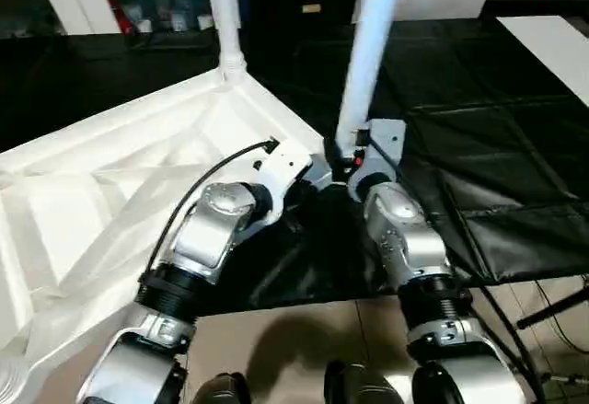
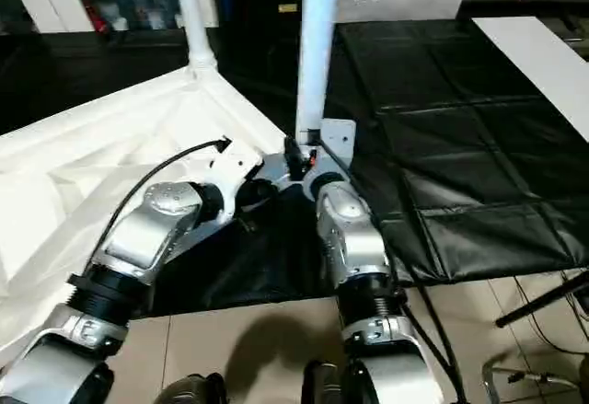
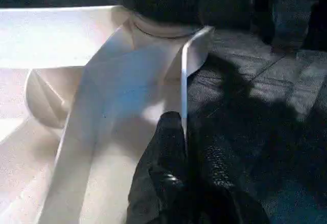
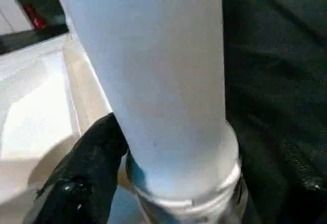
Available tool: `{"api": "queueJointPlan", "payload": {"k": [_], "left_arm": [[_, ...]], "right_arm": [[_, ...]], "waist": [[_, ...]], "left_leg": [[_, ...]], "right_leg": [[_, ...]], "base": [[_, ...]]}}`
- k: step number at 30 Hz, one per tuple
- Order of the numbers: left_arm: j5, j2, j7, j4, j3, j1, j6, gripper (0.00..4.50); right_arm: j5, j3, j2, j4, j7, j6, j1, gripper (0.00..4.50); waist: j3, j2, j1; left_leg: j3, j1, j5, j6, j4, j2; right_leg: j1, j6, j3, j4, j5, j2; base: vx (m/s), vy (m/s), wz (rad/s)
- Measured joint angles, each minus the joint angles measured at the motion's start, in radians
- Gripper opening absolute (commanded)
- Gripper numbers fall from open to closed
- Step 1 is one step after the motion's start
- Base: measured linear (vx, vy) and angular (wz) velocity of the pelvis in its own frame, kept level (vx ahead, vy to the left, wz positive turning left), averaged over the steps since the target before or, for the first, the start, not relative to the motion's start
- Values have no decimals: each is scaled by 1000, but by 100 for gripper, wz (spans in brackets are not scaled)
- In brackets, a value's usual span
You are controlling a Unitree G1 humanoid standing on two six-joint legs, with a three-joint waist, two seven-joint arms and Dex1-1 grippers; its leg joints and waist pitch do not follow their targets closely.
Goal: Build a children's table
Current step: Rotate leg to tighten
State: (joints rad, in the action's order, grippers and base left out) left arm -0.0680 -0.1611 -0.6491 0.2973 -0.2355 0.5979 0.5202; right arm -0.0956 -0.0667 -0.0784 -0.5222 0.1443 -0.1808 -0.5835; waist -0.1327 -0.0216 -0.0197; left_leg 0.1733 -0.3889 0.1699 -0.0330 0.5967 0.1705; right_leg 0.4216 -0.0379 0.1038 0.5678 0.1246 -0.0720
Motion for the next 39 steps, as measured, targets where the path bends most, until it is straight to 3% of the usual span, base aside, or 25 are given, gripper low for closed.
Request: {"api": "queueJointPlan", "payload": {"k": [4, 8, 14, 21, 24, 35, 36, 39], "left_arm": [[1, -45, -50, -14, -11, -11, -30, 0], [21, -131, -149, -11, -26, -24, -108, 0], [45, -229, -316, 34, -26, -28, -225, 0], [93, -328, -554, 80, -66, -30, -379, 0], [94, -335, -624, 101, -84, -18, -427, 0], [91, -342, -701, 175, -111, 22, -537, 0], [91, -342, -701, 179, -113, 24, -541, 0], [91, -341, -701, 180, -115, 24, -545, 0]], "right_arm": [[4, 50, 69, 46, 126, 16, 50, 417], [-33, 96, 216, 144, 369, 28, 120, 443], [-98, 105, 381, 187, 663, 33, 122, 443], [-115, 229, 520, 184, 994, 42, 96, 443], [-86, 249, 527, 125, 1045, 72, 57, 443], [-84, 309, 546, 42, 1218, 120, -8, 360], [-80, 315, 542, 37, 1219, 124, -8, 334], [-72, 317, 540, 26, 1217, 136, -8, 325]], "waist": [[-1, 0, 2], [-1, 1, 13], [-1, 1, 29], [-1, 1, 63], [-2, 1, 72], [-3, 5, 77], [-3, 5, 77], [-3, 5, 78]], "left_leg": [[0, -1, 0, 0, 0, 0], [0, -2, 0, 1, 0, 1], [0, 2, 0, 0, 1, 1], [1, 2, 0, 0, 1, 0], [2, 3, 0, 0, 2, 0], [4, 3, 0, 0, 1, 0], [4, 3, 0, 0, 2, 0], [4, 3, 0, 0, 2, 0]], "right_leg": [[1, 0, 0, 0, 0, 0], [2, 0, 0, 1, 0, 0], [-2, 0, 0, 1, 0, 0], [-3, 0, 0, 1, 0, -1], [-3, 0, -1, 1, 0, -2], [-2, 1, -1, 3, 1, -3], [-2, 1, -1, 3, 1, -3], [-3, 1, -1, 3, 1, -3]], "base": [[0, 0, 0], [0, 0, 0], [0, 0, 0], [0, 0, 0], [0, 0, 0], [0, 0, 0], [0, 0, 0], [0, 0, 0]]}}
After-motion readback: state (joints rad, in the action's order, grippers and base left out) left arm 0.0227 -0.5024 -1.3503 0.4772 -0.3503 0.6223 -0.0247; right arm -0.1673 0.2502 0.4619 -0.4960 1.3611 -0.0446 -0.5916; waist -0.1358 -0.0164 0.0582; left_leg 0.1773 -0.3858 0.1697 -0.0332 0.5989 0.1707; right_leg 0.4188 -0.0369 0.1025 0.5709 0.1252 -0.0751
